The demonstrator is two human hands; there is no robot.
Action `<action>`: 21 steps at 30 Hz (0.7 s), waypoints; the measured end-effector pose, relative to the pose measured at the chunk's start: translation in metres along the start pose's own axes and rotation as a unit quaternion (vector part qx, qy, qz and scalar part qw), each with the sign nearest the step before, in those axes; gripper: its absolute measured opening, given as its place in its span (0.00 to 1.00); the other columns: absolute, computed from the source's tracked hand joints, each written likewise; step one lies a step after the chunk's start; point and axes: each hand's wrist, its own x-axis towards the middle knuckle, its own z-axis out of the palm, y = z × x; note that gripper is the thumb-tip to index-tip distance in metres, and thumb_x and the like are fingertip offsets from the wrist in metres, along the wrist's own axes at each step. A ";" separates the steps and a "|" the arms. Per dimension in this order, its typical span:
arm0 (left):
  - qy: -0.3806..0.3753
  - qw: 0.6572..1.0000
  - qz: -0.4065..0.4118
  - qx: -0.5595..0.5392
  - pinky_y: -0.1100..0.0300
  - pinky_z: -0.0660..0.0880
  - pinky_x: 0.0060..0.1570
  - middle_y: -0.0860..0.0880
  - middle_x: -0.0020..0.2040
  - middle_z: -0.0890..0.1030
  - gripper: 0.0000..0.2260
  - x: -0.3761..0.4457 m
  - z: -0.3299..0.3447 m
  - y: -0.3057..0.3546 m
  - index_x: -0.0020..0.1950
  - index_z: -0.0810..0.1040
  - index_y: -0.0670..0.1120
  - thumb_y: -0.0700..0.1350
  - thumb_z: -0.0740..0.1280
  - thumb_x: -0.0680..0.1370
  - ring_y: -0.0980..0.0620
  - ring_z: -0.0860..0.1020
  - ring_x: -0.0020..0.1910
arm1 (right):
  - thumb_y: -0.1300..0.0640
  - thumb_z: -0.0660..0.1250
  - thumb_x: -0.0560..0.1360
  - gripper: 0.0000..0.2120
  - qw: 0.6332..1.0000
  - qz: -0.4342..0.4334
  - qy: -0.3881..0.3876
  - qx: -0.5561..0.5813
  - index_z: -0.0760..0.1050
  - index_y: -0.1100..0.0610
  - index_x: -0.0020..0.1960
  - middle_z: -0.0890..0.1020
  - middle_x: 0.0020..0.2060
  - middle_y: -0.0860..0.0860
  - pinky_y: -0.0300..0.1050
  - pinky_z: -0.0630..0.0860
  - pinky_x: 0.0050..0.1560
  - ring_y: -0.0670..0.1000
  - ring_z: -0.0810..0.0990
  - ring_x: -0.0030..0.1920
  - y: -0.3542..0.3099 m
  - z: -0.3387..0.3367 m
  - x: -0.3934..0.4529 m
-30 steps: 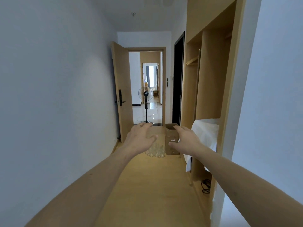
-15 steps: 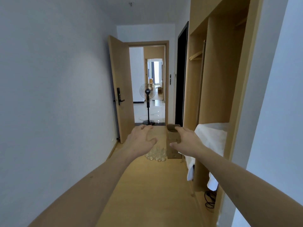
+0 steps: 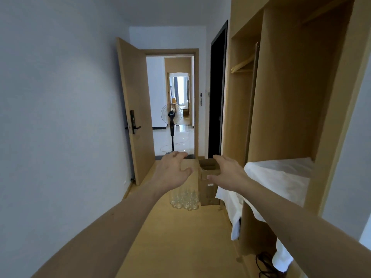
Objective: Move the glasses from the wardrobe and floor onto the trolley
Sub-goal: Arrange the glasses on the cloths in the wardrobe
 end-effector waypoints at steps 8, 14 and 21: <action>-0.032 0.999 0.009 -0.008 0.49 0.70 0.68 0.48 0.72 0.72 0.28 0.105 0.011 -0.084 0.76 0.69 0.52 0.59 0.65 0.77 0.46 0.68 0.71 | 0.42 0.72 0.73 0.38 1.000 0.027 0.006 0.008 0.61 0.48 0.78 0.71 0.71 0.50 0.50 0.74 0.61 0.55 0.70 0.70 -0.010 0.043 0.112; -0.045 0.999 0.007 -0.006 0.48 0.67 0.71 0.50 0.75 0.69 0.29 0.159 0.033 -0.129 0.77 0.66 0.55 0.62 0.64 0.78 0.46 0.66 0.74 | 0.42 0.72 0.75 0.37 0.999 0.048 -0.019 -0.005 0.62 0.50 0.78 0.71 0.71 0.50 0.56 0.75 0.67 0.56 0.70 0.71 -0.008 0.070 0.176; -0.046 0.999 -0.021 -0.002 0.47 0.66 0.73 0.50 0.76 0.68 0.28 0.219 0.061 -0.176 0.78 0.66 0.53 0.59 0.66 0.79 0.47 0.64 0.75 | 0.43 0.72 0.74 0.40 0.999 0.032 -0.032 -0.001 0.59 0.50 0.80 0.67 0.75 0.50 0.57 0.72 0.70 0.56 0.67 0.74 0.004 0.110 0.265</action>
